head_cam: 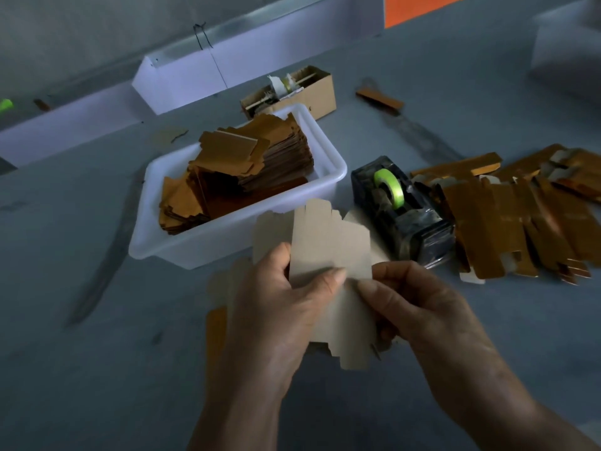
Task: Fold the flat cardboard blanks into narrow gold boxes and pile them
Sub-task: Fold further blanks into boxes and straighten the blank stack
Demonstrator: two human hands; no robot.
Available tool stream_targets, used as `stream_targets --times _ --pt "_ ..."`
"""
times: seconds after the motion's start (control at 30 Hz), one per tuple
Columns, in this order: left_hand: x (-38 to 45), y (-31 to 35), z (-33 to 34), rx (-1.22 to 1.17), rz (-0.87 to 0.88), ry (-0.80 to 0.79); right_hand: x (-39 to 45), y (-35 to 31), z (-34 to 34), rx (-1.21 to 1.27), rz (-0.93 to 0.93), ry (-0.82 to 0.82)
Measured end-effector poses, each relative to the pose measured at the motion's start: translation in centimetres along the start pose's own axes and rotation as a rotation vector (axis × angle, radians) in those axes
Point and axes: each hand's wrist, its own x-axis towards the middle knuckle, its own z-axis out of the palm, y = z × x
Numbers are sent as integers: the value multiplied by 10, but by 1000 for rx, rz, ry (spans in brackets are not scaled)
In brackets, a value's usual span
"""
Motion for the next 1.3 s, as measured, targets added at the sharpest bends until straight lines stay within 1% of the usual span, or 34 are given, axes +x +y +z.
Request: stream_targets --times 0.2,0.4,0.47,0.6,0.63,0.7,0.73,0.8,0.87,0.93,0.97,1.03,1.1,1.17,1.2,1.23,1.3 --pt "0 0 0 112 1 -16 0 -2 -2 -14 -13 -18" --pt "-2 4 7 197 65 33 -3 -3 -4 -24 -65 -16" --pt "-3 4 10 214 76 52 -6 -4 -2 -74 -109 2" --pt "-6 5 15 205 110 75 -10 -3 0 -256 -226 56" --pt "-7 5 17 197 117 85 -12 -3 1 -244 -248 46" --pt "-9 6 19 171 111 83 -15 -7 5 -101 -250 -15" --pt "-10 6 20 152 109 69 -16 -9 7 -30 -256 -53" --pt "-12 7 18 101 118 28 -19 -11 9 31 -271 -104" --pt "-12 11 12 70 112 -57 -17 -10 9 46 -248 -101" --pt "-13 12 8 75 94 -144 -16 -9 7 65 -186 -102" --pt "-13 12 6 77 95 -157 -15 -9 6 78 -154 -114" --pt "-11 11 6 92 104 -125 -15 -11 6 90 -128 -124" --pt "-10 9 6 90 98 -128 -14 -11 6 34 -141 -54" --pt "-11 11 5 63 64 -195 -11 -8 2 -13 -120 52" --pt "-11 12 5 67 54 -230 -10 -7 0 -28 -97 67" --pt "-11 13 5 78 54 -247 -9 -7 -1 -44 -68 42" --pt "-11 13 6 97 62 -235 -9 -10 -2 -24 4 -58"
